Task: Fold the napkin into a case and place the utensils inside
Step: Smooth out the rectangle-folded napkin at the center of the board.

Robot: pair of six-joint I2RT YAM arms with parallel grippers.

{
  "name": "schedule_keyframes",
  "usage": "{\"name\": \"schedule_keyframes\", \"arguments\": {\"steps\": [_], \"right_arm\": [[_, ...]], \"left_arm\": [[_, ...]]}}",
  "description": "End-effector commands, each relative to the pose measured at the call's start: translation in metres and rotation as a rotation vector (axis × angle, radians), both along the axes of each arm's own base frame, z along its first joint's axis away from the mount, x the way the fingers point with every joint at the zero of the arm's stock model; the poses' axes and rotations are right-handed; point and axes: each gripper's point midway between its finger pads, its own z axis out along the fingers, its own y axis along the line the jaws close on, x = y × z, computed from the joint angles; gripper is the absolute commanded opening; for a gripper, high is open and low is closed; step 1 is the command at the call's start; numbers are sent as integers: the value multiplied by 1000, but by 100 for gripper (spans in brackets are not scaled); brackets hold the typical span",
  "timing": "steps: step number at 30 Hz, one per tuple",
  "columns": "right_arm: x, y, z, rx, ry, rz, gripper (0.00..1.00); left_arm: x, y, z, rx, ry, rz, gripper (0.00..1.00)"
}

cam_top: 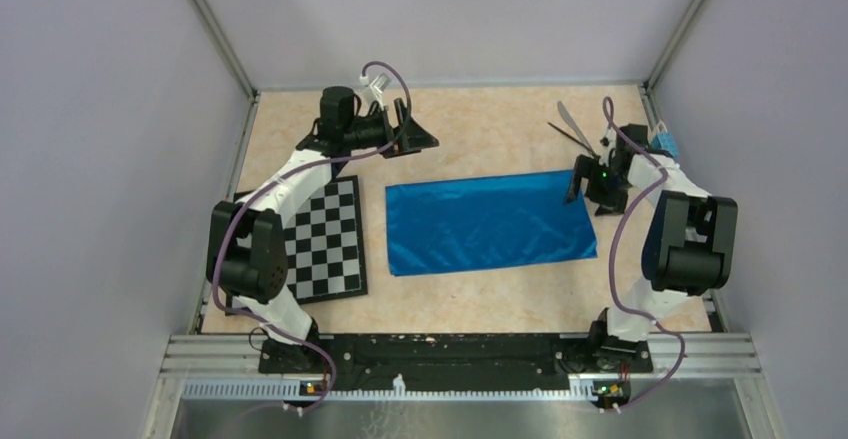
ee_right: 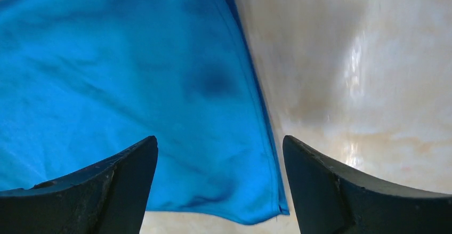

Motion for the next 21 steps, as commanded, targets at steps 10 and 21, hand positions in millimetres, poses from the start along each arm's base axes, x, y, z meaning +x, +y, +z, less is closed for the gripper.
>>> {"name": "schedule_keyframes", "arguments": {"steps": [10, 21], "right_arm": [[-66, -5, -7, 141, 63, -180, 82], [-77, 19, 34, 260, -6, -181, 70]], "left_arm": [[-43, -4, 26, -96, -24, -155, 99], [-45, -1, 32, -105, -42, -156, 99]]}}
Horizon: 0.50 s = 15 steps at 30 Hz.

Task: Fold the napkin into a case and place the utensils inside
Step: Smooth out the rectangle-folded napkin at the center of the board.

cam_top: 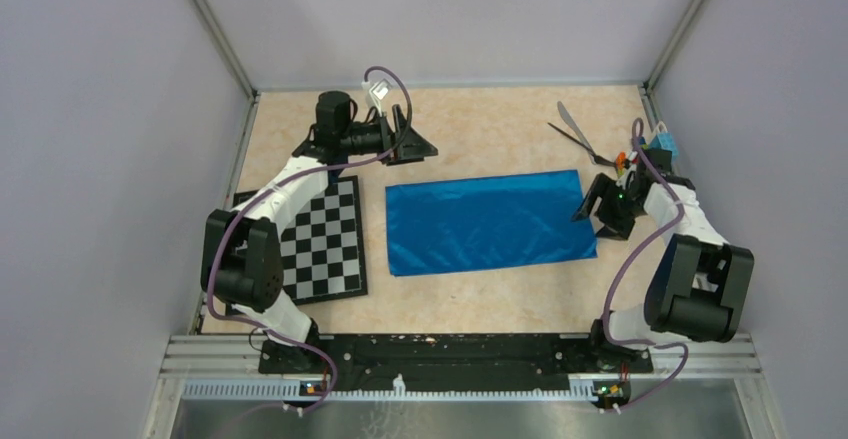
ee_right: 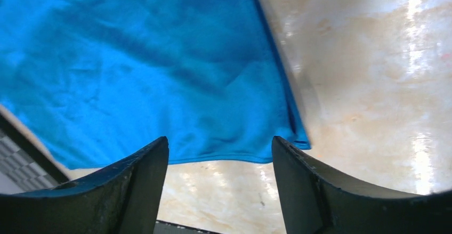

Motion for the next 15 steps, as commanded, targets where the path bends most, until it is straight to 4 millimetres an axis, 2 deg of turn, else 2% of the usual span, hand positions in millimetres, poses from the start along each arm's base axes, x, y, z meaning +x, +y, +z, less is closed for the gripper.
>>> {"name": "schedule_keyframes", "arguments": {"steps": [1, 3, 5, 6, 11, 15], "right_arm": [[2, 23, 34, 125, -88, 0, 67], [4, 13, 35, 72, -78, -31, 67], [6, -12, 32, -67, -59, -76, 73], [7, -17, 29, -95, -62, -78, 76], [12, -12, 2, -54, -20, -37, 79], [11, -8, -8, -31, -10, -16, 78]], "left_arm": [[-6, 3, 23, -32, -82, -17, 99], [-7, 3, 23, -31, -87, -17, 99], [-6, 4, 22, -29, -86, -15, 99], [-6, 4, 22, -29, -85, -15, 99], [-4, 4, 19, -19, -90, -11, 99], [-3, 5, 16, -14, -83, -10, 99]]}}
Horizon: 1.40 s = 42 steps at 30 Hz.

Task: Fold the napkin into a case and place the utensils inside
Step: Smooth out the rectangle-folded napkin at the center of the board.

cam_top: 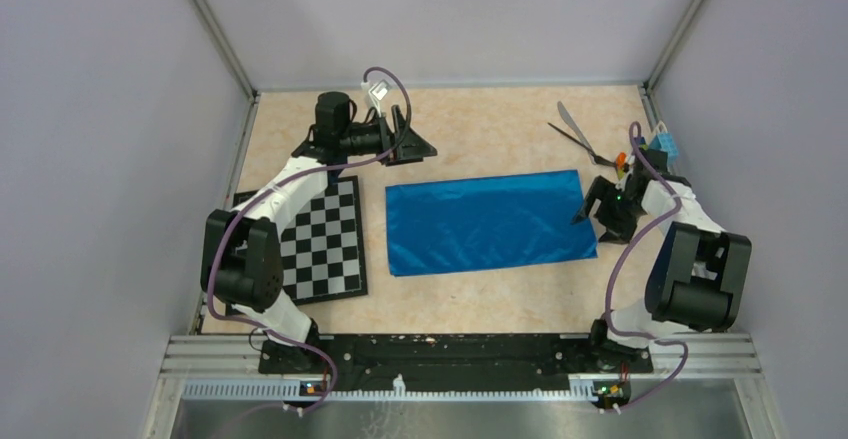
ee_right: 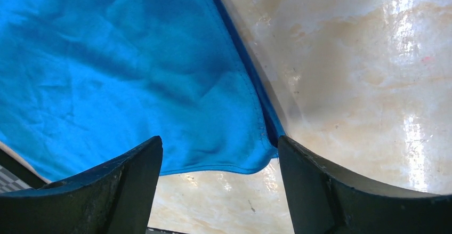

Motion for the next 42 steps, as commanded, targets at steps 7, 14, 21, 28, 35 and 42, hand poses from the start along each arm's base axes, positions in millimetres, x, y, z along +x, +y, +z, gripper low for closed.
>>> {"name": "schedule_keyframes", "arguments": {"steps": [7, 14, 21, 28, 35, 42], "right_arm": [[7, 6, -8, 37, -36, 28, 76], [-6, 29, 14, 159, -55, 6, 68], [-33, -31, 18, -197, 55, -177, 67], [-8, 2, 12, -211, 20, 17, 66], [77, 15, 33, -48, -261, -10, 47], [149, 2, 26, 44, -319, 13, 49]], "left_arm": [[-1, 6, 20, -18, -85, -6, 99], [-1, 7, 20, -21, -85, -4, 99], [-2, 8, 21, -33, -83, -10, 99], [-1, 8, 19, -31, -77, -8, 99], [1, 8, 12, -25, -63, -4, 99], [4, 8, 6, -10, -58, 1, 99]]}}
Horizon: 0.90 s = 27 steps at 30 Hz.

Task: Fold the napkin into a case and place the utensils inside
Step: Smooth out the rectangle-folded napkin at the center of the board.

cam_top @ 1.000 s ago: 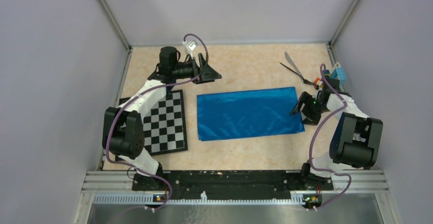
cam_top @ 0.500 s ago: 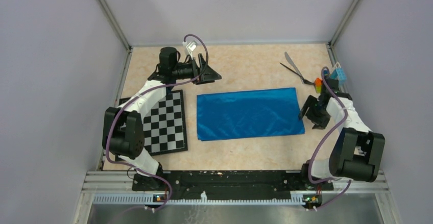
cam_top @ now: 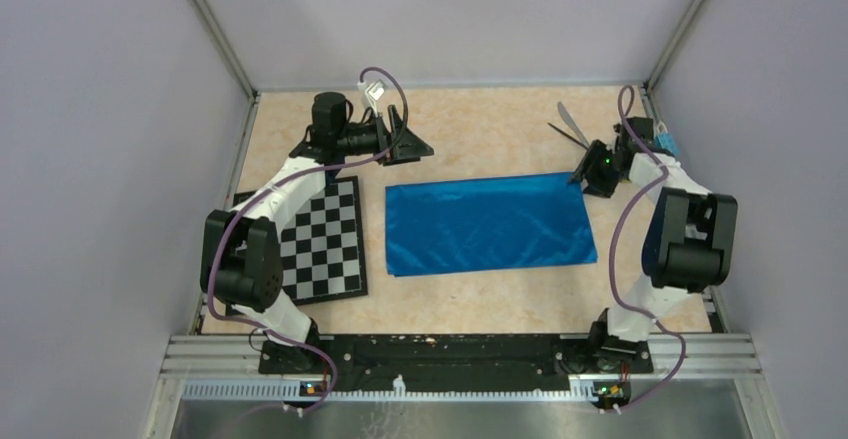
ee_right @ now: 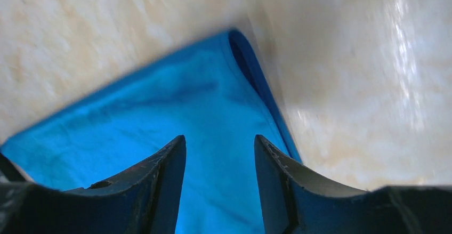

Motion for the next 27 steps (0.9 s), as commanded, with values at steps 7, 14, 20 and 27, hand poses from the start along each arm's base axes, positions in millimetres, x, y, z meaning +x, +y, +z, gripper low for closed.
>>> {"name": "schedule_keyframes", "arguments": {"steps": [7, 14, 20, 27], "right_arm": [[69, -14, 3, 88, -138, 82, 45], [65, -8, -10, 130, -121, 102, 35], [64, -10, -10, 123, -130, 104, 26], [78, -14, -6, 129, -144, 106, 17]], "left_arm": [[3, 2, 4, 7, -59, -6, 99], [4, 1, 1, 7, -48, -8, 99], [4, 1, 2, 6, -52, -9, 99], [4, 1, 2, 6, -49, -11, 99]]}}
